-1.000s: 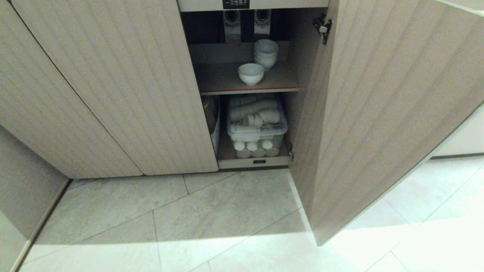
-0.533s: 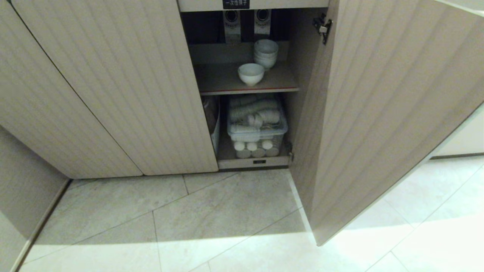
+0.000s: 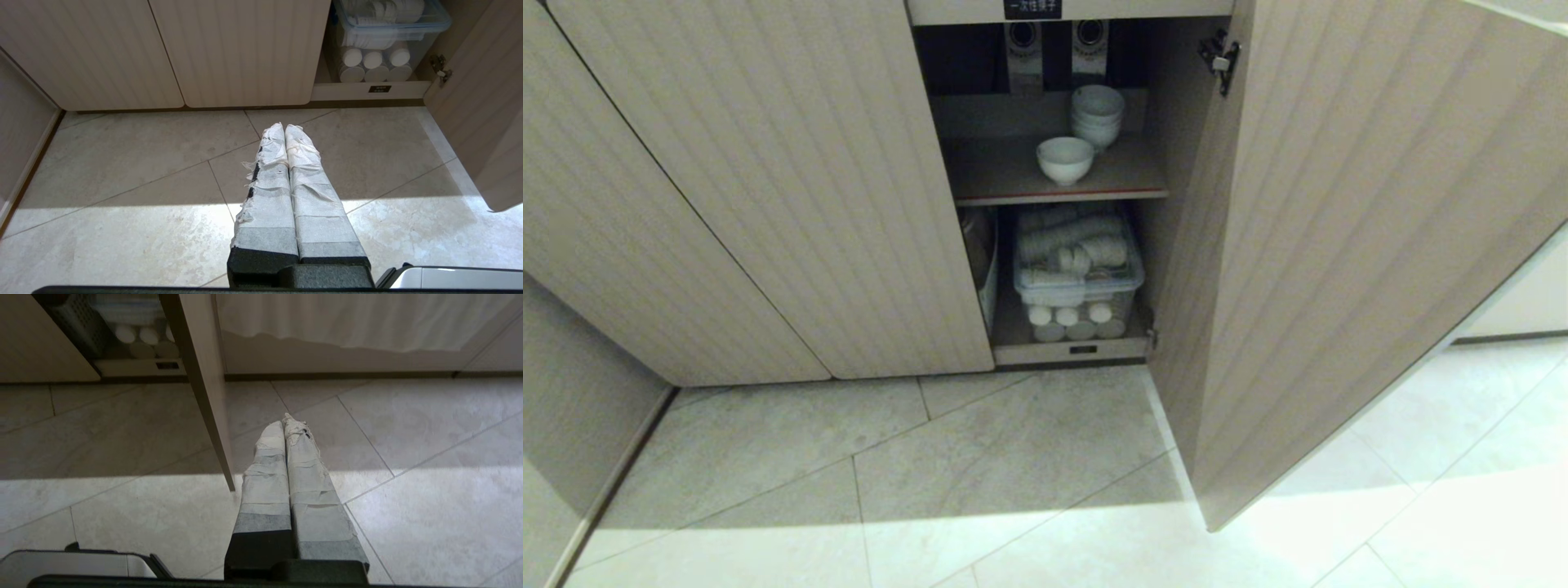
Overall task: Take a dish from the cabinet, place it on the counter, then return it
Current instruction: Close the cabinet door
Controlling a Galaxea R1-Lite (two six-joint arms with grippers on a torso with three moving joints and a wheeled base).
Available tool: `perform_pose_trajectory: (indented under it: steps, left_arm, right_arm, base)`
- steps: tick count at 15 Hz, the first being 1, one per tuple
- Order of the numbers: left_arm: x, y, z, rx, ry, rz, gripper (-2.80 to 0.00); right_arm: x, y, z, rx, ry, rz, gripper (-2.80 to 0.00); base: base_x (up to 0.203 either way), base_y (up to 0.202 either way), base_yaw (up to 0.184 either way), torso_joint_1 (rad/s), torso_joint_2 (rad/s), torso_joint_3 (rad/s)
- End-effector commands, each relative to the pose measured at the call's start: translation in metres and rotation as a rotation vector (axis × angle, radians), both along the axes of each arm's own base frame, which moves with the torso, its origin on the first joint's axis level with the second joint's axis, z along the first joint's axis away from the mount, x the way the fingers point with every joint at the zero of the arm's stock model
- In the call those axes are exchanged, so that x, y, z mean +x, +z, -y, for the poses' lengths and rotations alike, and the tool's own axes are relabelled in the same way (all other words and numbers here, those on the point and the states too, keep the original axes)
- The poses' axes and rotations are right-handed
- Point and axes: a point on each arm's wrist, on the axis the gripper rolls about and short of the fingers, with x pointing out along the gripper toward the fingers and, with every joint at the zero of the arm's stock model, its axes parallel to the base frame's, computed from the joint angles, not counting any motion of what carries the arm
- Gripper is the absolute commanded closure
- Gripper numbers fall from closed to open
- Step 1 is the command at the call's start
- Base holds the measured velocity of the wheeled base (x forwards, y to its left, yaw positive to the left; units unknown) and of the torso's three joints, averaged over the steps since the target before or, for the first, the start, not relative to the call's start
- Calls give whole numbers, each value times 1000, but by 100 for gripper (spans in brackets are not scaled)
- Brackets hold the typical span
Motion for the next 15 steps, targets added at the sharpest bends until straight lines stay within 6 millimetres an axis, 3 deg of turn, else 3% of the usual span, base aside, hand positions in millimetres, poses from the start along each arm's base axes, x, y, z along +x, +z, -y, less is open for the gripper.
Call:
perform_pose_trajectory:
  steps: [1, 7, 15]
  left_arm:
    - [0, 0, 0, 0, 1, 0, 0]
    - [0, 0, 0, 0, 1, 0, 0]
    - [0, 0, 0, 0, 1, 0, 0]
  right_arm:
    - [26, 18, 1, -2, 14, -49, 0]
    - [88, 53, 2, -30, 22, 3, 0]
    - [109, 52, 1, 16, 112, 63, 0]
  base:
    - [0, 0, 0, 0, 0, 0]
    - [0, 0, 0, 0, 0, 0]
    - [0, 0, 0, 0, 0, 0]
